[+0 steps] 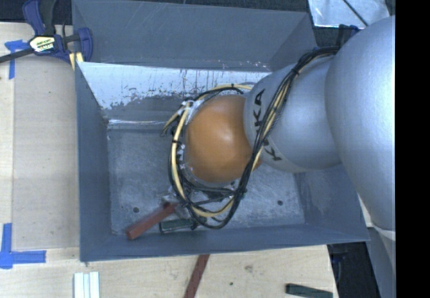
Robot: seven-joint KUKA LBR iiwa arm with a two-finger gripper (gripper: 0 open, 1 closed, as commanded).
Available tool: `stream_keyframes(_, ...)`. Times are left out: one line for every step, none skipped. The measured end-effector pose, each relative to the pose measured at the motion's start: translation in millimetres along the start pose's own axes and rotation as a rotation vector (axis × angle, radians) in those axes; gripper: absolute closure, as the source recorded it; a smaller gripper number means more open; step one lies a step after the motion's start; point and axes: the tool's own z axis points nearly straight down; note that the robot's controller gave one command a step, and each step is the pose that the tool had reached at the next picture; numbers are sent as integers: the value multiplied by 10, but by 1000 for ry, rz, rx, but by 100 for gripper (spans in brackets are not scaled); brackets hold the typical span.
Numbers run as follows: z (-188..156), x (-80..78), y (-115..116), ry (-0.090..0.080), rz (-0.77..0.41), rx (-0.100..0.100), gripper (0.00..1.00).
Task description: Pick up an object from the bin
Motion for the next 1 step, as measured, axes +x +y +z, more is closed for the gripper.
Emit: stream_keyframes(0, 0, 0, 0, 1, 0, 100)
